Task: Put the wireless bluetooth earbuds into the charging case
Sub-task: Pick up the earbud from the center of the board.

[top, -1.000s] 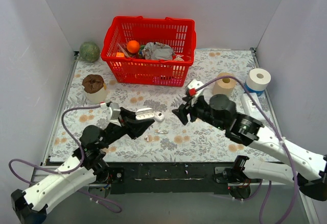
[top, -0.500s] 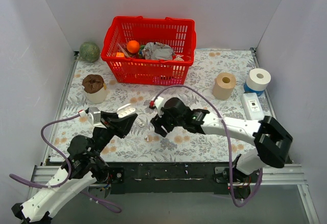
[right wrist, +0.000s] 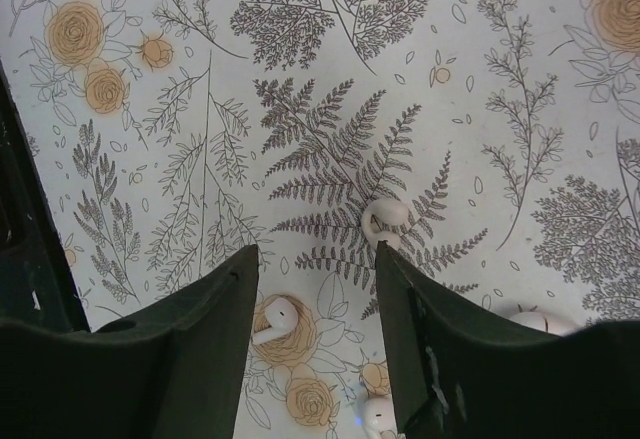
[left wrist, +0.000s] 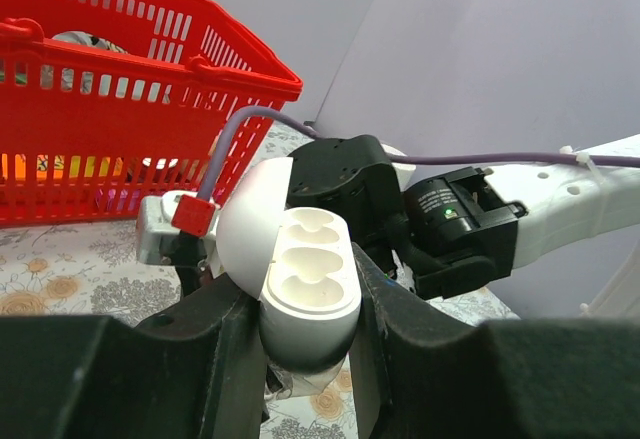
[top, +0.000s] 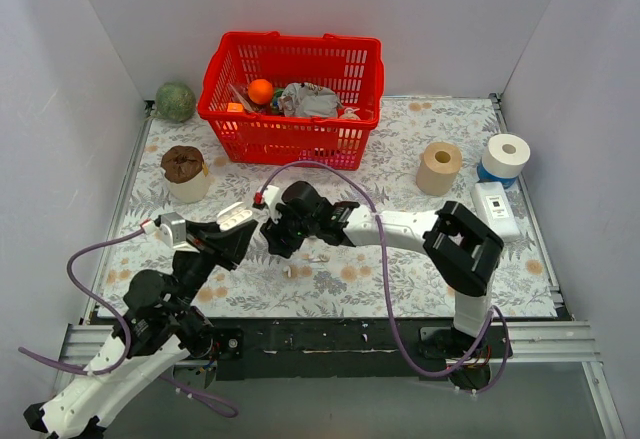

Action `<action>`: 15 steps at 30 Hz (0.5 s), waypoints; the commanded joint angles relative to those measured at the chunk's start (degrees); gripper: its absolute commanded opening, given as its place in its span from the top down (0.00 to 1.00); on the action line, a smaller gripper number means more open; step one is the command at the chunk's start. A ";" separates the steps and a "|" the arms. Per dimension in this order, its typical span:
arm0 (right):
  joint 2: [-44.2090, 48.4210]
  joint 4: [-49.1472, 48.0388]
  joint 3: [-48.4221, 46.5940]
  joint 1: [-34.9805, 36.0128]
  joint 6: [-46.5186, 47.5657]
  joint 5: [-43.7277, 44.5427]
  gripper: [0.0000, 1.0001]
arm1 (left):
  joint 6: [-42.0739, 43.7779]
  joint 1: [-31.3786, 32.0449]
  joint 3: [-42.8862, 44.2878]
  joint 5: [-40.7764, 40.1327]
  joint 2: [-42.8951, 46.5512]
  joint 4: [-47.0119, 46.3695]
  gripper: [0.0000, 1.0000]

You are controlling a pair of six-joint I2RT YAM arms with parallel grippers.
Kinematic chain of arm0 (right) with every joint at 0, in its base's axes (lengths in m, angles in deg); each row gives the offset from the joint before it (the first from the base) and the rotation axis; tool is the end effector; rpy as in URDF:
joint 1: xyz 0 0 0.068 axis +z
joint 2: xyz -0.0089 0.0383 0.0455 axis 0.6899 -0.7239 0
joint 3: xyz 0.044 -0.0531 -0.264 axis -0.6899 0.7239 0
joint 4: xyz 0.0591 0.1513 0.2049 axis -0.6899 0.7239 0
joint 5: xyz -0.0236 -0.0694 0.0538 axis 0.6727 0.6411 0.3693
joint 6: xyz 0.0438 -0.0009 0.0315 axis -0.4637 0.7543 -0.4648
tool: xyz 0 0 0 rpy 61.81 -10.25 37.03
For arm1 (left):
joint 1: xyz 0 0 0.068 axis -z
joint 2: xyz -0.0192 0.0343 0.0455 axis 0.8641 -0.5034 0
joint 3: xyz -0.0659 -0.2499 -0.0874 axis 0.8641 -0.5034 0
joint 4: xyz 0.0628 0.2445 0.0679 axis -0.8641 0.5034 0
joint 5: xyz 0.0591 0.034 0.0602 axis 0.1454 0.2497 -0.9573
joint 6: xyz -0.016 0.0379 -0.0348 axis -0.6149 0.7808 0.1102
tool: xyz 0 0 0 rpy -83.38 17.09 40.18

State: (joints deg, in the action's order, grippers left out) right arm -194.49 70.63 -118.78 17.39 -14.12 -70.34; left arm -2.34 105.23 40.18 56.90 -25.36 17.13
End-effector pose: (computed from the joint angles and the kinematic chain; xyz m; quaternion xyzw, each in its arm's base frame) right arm 0.1958 0.3662 0.2138 -0.4770 0.7431 0.3069 0.3550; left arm 0.0610 -0.0527 0.2963 -0.1479 0.5960 -0.5898 0.5244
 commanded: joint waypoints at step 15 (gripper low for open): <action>-7.40 0.40 -7.15 0.33 -1.23 -0.64 0.55 | 1.10 -0.28 2.53 -1.80 3.38 5.01 1.00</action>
State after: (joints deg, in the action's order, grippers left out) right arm -201.05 71.37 -123.74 17.52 -14.82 -71.69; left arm -1.75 105.23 40.85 55.76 -22.28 21.31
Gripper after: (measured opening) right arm 0.458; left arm 0.297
